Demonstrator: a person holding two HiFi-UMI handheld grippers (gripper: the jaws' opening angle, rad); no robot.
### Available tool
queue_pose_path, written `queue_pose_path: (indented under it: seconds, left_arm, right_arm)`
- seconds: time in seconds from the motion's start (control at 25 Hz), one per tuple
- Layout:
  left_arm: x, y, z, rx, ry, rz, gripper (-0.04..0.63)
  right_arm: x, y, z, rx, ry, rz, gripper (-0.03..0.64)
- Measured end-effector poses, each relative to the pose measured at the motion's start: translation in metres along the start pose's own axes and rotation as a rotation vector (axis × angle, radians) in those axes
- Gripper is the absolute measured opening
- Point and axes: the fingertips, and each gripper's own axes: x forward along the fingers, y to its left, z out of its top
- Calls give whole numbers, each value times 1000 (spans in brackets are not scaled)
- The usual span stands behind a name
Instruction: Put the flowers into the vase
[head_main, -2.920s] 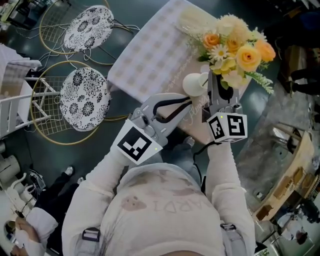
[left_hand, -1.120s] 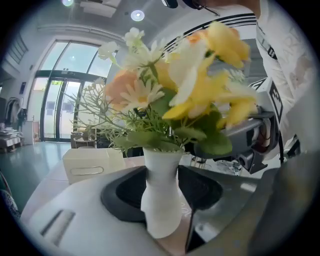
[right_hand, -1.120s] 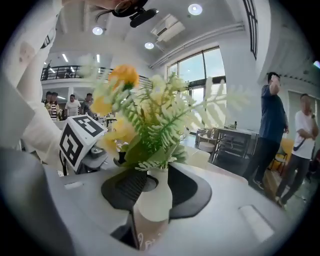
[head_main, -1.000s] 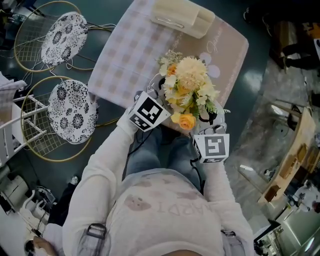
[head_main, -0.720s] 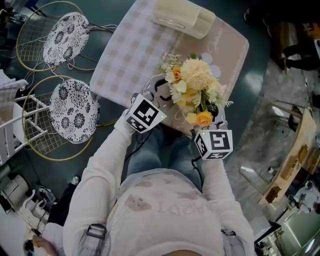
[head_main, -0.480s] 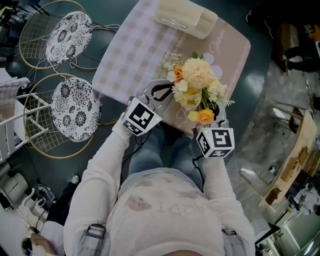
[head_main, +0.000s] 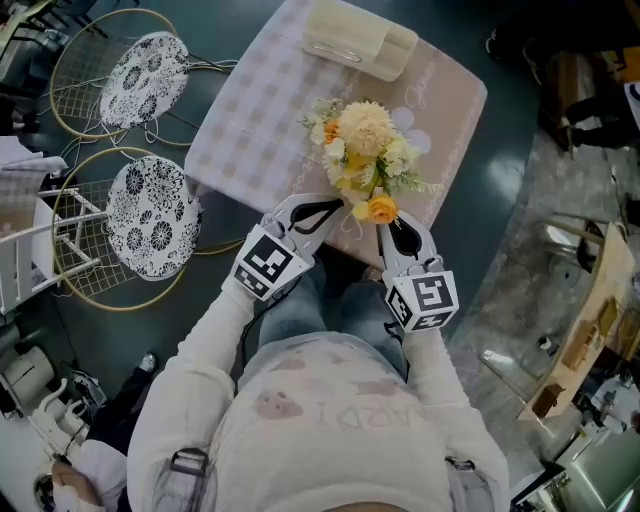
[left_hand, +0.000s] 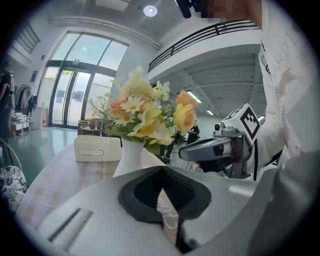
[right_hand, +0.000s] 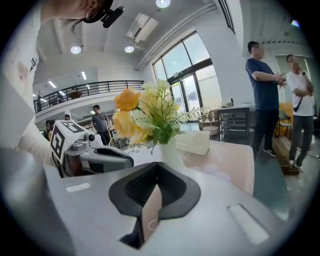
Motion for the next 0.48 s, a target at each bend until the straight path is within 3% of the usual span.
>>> queue_pose_path:
  seconds: [0.24,0.48]
  left_arm:
    - [-7,-61,37,51,-53,4,0]
    - [-16,-107,99,116,-159,45,0]
  right_arm:
    - [-50,17,16,-68,-42,110,26]
    - [-106,31,65,-121,-169,229,26]
